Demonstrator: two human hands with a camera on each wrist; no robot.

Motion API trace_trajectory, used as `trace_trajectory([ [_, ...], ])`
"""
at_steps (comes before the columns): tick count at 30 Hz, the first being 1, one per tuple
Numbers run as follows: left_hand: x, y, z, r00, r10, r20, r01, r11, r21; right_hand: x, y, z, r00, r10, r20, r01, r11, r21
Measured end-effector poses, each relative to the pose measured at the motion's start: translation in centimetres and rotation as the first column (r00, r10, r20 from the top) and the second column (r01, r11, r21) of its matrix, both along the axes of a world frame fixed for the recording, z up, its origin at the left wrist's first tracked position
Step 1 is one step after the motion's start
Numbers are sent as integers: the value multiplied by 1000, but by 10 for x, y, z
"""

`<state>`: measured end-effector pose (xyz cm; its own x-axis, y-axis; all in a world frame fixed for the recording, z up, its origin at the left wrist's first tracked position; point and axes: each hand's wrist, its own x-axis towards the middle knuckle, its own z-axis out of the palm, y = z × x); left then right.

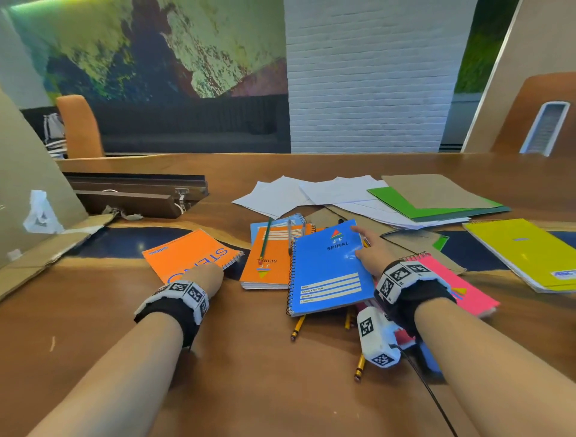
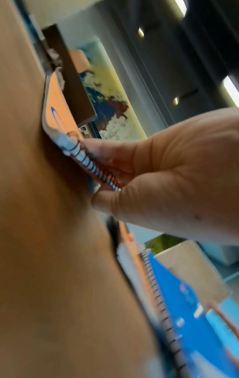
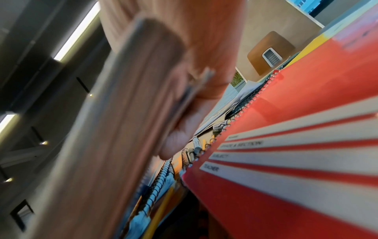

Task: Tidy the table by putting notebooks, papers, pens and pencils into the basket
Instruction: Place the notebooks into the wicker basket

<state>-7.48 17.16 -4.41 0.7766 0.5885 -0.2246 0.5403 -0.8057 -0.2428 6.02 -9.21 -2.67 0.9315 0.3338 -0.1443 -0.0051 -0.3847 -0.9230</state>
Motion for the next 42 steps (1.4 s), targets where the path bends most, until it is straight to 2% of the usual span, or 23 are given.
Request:
trace_trajectory([
  [4, 6, -27, 41, 940, -120, 318, 127, 992, -3, -4, -6, 6, 996, 7, -87, 0, 997, 73],
  [6, 9, -49, 71, 860, -72, 505, 113, 992, -49, -8, -10, 12, 993, 2, -117, 8, 996, 85],
  [8, 17, -69, 95, 783, -18, 621, 118, 986, -120, -9, -13, 14, 992, 24, -120, -15, 997, 75],
  [12, 35, -103, 127, 691, 110, 714, 176, 933, -314, -21, -23, 21, 972, 171, -162, -147, 977, 151],
  [15, 42, -128, 142, 617, 230, 753, 267, 839, -475, -27, -32, 33, 946, 300, -125, -279, 946, 164],
  [17, 47, -142, 151, 574, 329, 750, 315, 757, -573, -32, -38, 43, 925, 372, -76, -352, 915, 195],
  [18, 48, -148, 156, 548, 407, 731, 346, 685, -641, -36, -41, 49, 918, 396, -32, -382, 902, 201],
  [20, 50, -162, 164, 507, 574, 643, 455, 455, -765, -40, -43, 57, 919, 389, 68, -394, 893, 218],
  [21, 50, -168, 166, 503, 627, 595, 505, 347, -791, -39, -41, 58, 939, 320, 130, -341, 915, 215],
  [23, 48, -181, 169, 527, 666, 528, 567, 187, -802, -32, -38, 57, 965, 92, 244, -134, 978, 160],
  [24, 48, -187, 168, 544, 661, 517, 590, 137, -796, -30, -39, 57, 961, -3, 276, -41, 987, 155],
  [25, 49, -191, 166, 555, 635, 537, 612, 126, -781, -29, -42, 57, 957, -59, 286, 12, 987, 163],
  [26, 49, -194, 163, 551, 580, 600, 623, 192, -758, -29, -46, 57, 956, -87, 279, 35, 982, 184],
  [27, 50, -195, 159, 526, 493, 693, 614, 343, -711, -29, -52, 58, 959, -103, 264, 46, 976, 214],
  [28, 51, -192, 156, 488, 379, 786, 589, 521, -617, -29, -59, 59, 965, -122, 234, 62, 967, 248],
  [29, 51, -188, 151, 452, 269, 851, 552, 665, -503, -28, -66, 58, 969, -149, 197, 90, 955, 282],
  [30, 50, -183, 147, 441, 191, 877, 505, 755, -418, -28, -72, 58, 971, -171, 168, 113, 946, 304],
  [31, 51, -177, 141, 455, 156, 877, 464, 799, -383, -26, -79, 56, 972, -180, 153, 126, 942, 311],
  [33, 51, -171, 125, 580, 188, 793, 398, 783, -477, -22, -89, 52, 970, -217, 110, 171, 930, 324],
  [35, 51, -169, 105, 713, 243, 657, 342, 699, -629, -18, -98, 47, 973, -225, 50, 197, 925, 326],
  [36, 49, -171, 97, 749, 248, 614, 335, 658, -674, -20, -101, 46, 974, -226, 32, 204, 923, 327],
  [39, 48, -182, 81, 794, 167, 585, 396, 588, -705, -25, -110, 42, 978, -209, 3, 197, 930, 310],
  [42, 52, -195, 77, 788, 131, 601, 456, 531, -714, -27, -116, 37, 982, -188, -19, 184, 935, 303],
])
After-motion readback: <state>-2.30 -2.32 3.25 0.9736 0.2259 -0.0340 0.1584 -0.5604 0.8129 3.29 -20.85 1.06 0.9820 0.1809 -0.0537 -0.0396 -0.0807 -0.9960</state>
